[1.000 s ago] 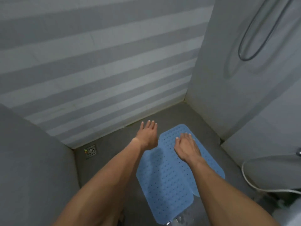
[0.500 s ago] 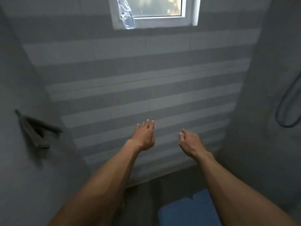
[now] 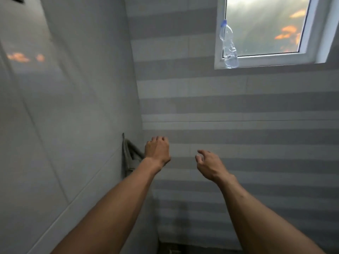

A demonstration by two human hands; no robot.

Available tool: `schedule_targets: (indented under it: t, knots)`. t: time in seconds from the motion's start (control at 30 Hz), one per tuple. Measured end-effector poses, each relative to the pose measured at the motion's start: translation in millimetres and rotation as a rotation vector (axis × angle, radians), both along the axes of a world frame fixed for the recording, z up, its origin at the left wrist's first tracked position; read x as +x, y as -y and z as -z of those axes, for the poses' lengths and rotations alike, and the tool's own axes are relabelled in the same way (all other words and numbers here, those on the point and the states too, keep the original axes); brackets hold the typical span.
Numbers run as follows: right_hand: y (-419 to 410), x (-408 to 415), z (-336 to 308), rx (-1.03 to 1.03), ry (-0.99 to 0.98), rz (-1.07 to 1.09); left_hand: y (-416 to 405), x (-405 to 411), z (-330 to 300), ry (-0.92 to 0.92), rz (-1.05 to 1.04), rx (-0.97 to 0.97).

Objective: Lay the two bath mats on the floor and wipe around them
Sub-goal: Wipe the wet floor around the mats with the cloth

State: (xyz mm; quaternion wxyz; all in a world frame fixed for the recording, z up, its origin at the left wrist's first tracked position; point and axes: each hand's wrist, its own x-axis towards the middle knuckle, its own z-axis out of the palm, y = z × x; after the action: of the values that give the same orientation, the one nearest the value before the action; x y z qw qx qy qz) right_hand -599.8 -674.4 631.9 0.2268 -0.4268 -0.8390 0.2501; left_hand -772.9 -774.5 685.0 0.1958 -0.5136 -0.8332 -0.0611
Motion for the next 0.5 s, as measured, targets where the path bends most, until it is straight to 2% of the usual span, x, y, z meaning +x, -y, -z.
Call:
schedule_targets:
  t: [0.27,0.5]
  knots:
    - [-4,-85,-24,0.068,0.097,-0.288,32,-74,-17,0.201,-0.424,0.116]
    - [-15,-147,-30,0.147,0.168,-0.466,38,-95,-3,0.244,-0.531,0.080]
